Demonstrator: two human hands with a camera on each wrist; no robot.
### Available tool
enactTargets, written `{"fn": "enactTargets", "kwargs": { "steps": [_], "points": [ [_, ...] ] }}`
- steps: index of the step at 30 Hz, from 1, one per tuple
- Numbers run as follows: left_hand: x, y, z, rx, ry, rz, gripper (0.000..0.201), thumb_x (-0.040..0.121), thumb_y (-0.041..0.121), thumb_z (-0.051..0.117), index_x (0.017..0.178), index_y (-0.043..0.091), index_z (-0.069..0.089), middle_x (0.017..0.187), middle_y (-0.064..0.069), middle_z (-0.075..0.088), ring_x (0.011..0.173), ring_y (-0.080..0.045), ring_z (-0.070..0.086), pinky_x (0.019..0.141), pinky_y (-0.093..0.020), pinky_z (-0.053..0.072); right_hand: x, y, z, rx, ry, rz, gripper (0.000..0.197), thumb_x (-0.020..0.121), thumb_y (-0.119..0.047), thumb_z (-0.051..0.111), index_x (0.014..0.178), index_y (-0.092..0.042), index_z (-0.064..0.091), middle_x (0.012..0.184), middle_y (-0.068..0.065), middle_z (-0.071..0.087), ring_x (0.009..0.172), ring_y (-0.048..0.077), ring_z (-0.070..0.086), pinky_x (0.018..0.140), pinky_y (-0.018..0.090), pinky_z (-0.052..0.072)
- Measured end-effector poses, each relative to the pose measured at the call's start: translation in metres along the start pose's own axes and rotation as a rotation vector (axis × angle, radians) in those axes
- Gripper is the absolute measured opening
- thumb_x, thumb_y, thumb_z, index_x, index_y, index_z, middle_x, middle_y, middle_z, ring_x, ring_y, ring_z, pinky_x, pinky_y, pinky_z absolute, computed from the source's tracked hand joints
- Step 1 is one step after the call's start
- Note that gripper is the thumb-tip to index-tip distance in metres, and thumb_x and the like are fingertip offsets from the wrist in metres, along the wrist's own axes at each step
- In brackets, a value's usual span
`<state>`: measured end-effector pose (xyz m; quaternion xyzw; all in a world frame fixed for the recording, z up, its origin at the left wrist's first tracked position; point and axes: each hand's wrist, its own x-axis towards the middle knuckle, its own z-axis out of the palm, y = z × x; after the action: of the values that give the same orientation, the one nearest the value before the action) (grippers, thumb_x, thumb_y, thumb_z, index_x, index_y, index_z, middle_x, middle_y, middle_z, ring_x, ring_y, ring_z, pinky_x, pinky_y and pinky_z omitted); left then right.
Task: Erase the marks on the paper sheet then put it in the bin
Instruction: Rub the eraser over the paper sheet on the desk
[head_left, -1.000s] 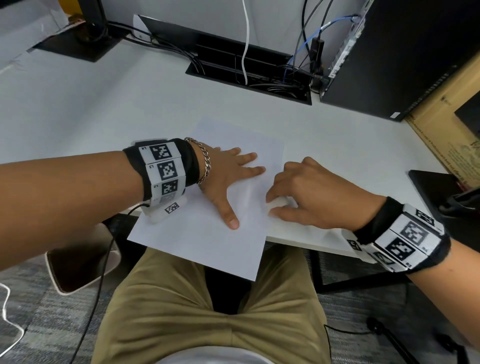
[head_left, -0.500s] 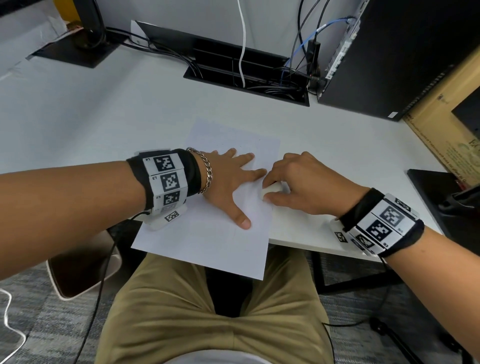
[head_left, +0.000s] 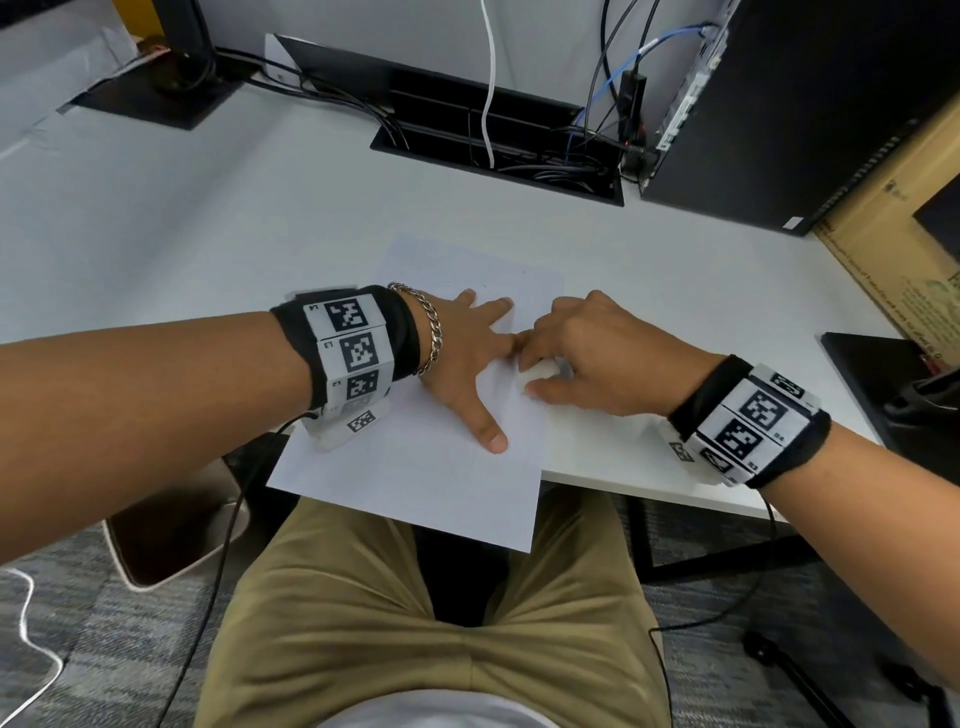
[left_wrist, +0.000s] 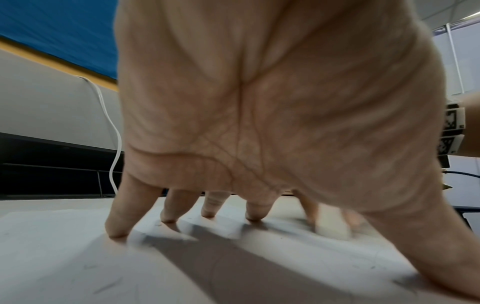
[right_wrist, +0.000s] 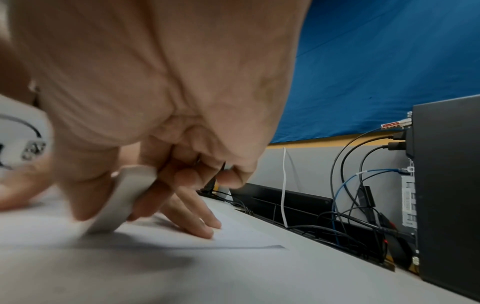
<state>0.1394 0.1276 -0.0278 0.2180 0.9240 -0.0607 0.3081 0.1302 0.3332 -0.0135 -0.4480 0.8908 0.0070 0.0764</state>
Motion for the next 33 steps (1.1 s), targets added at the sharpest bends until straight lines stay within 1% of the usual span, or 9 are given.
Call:
{"fn": "enactTargets", "kwargs": {
  "steps": [4,9,14,19,21,23,26,28,33],
  "points": [
    [0.000,-0.001,0.000,0.005,-0.004,-0.007,0.140,0.058,0.101,0.061,0.159,0.050,-0.022,0.171,0.004,-0.028,0.159,-0.039,-0.017,0.123,-0.071,0.014,-0.011,-0.001,0.003,0.033,-0.087,-0.048,0.032,0.091,-0.051,0.065,0.115,-0.032,0.073,0.098,-0.016,0.068,0.097,0.003,0.044,0.095,0.037,0.037],
    [0.001,0.001,0.000,0.002,0.005,-0.002,0.138,0.055,0.102,0.061,0.161,0.052,-0.012,0.172,0.005,-0.025,0.159,-0.039,-0.015,0.123,-0.070,0.016,-0.003,-0.002,0.003,0.001,0.043,0.005,0.029,0.090,-0.047,0.065,0.112,-0.031,0.074,0.108,-0.019,0.069,0.096,0.006,0.046,0.091,0.038,0.036],
    [0.001,0.001,-0.001,-0.001,-0.015,-0.018,0.142,0.055,0.102,0.061,0.158,0.052,-0.023,0.171,0.004,-0.028,0.159,-0.039,-0.016,0.123,-0.071,0.015,-0.014,-0.005,0.003,0.026,-0.067,-0.072,0.029,0.090,-0.049,0.067,0.110,-0.030,0.075,0.091,-0.021,0.063,0.098,0.004,0.044,0.092,0.037,0.033],
    [0.000,0.002,-0.001,-0.006,-0.012,-0.011,0.141,0.057,0.100,0.063,0.160,0.050,-0.020,0.172,0.003,-0.026,0.159,-0.040,-0.016,0.123,-0.070,0.016,-0.008,-0.003,0.002,-0.029,0.036,-0.008,0.028,0.088,-0.049,0.067,0.107,-0.030,0.075,0.094,-0.023,0.063,0.093,0.004,0.043,0.092,0.038,0.034],
    [0.000,0.002,0.000,-0.007,-0.014,-0.016,0.142,0.056,0.101,0.063,0.159,0.050,-0.022,0.171,0.003,-0.028,0.159,-0.039,-0.017,0.123,-0.071,0.015,-0.012,-0.004,0.006,-0.032,0.013,-0.036,0.029,0.087,-0.051,0.066,0.106,-0.031,0.075,0.093,-0.021,0.065,0.094,0.002,0.042,0.087,0.033,0.029],
    [0.002,0.001,0.001,-0.006,-0.016,-0.017,0.143,0.055,0.102,0.062,0.157,0.052,-0.024,0.171,0.004,-0.029,0.159,-0.038,-0.018,0.123,-0.071,0.014,-0.016,-0.007,0.006,-0.048,-0.036,-0.080,0.030,0.087,-0.053,0.063,0.107,-0.033,0.075,0.091,-0.019,0.065,0.094,0.000,0.038,0.085,0.032,0.025],
    [0.002,0.001,0.000,-0.006,-0.015,-0.013,0.142,0.055,0.101,0.062,0.158,0.051,-0.023,0.171,0.004,-0.028,0.158,-0.038,-0.018,0.123,-0.071,0.013,-0.013,-0.007,0.001,-0.093,-0.017,-0.037,0.032,0.087,-0.054,0.063,0.107,-0.032,0.075,0.092,-0.018,0.066,0.093,0.003,0.041,0.090,0.037,0.031],
    [0.000,0.002,0.000,-0.003,-0.013,-0.012,0.142,0.056,0.100,0.063,0.158,0.051,-0.023,0.171,0.004,-0.028,0.159,-0.038,-0.018,0.124,-0.070,0.012,-0.012,-0.007,0.001,-0.087,0.015,-0.004,0.033,0.087,-0.053,0.065,0.108,-0.030,0.075,0.093,-0.018,0.067,0.092,0.004,0.041,0.091,0.037,0.031],
    [0.002,0.001,0.000,0.005,-0.022,-0.022,0.143,0.054,0.102,0.061,0.156,0.052,-0.026,0.170,0.004,-0.030,0.158,-0.038,-0.019,0.123,-0.071,0.012,-0.021,-0.014,0.004,-0.079,-0.039,-0.044,0.032,0.088,-0.054,0.063,0.109,-0.032,0.075,0.087,-0.017,0.065,0.092,0.002,0.038,0.090,0.037,0.031]
  ]
}}
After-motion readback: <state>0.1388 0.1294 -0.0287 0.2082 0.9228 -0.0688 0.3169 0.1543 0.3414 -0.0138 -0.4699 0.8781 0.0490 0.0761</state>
